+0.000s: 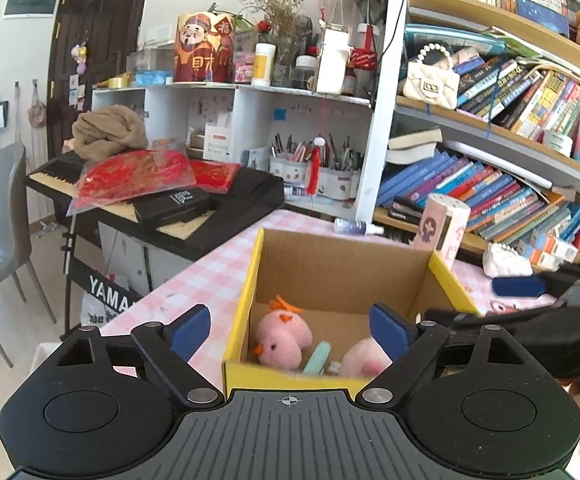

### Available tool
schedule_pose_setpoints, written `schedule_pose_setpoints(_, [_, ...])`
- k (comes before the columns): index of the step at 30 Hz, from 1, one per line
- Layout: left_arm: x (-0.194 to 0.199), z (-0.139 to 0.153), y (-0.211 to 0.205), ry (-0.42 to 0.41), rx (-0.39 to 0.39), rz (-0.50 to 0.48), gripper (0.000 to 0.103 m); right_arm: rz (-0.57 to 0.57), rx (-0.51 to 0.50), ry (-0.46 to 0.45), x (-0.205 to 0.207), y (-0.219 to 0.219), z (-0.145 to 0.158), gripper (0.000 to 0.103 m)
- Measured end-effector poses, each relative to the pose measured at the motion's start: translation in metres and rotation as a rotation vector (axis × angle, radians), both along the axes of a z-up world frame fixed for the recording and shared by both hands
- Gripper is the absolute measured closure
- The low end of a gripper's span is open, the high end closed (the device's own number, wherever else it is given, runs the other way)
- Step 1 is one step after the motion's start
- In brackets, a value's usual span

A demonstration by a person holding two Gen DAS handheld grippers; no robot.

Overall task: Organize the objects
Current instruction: 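Withdraw both tools from the box toward the yellow tape roll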

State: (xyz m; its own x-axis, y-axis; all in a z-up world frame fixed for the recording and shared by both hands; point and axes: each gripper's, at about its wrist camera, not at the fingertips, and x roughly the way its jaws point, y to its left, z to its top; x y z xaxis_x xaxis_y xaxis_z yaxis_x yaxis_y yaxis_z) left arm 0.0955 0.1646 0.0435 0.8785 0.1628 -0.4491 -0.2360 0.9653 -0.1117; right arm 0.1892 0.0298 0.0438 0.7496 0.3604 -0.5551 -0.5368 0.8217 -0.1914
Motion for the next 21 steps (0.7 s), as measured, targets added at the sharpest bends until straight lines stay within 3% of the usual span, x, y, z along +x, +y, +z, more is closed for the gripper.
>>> schedule_pose_setpoints(9, [-0.041,-0.015,-0.007,0.061,0.023,-0.021,0.013,-0.113,0.040,0.013,-0.049,-0.026,-0.001,0.025])
schedule_pose_setpoints(16, [-0.070,-0.026,-0.011,0.141,0.025,-0.036,0.013,-0.216,0.057,0.104,-0.095,-0.038,-0.026,0.021])
schedule_pose_setpoints(21, [-0.088,-0.028,-0.014,0.154,0.039,-0.056,0.013,-0.237,0.051,0.156,-0.122,-0.038,-0.038,0.021])
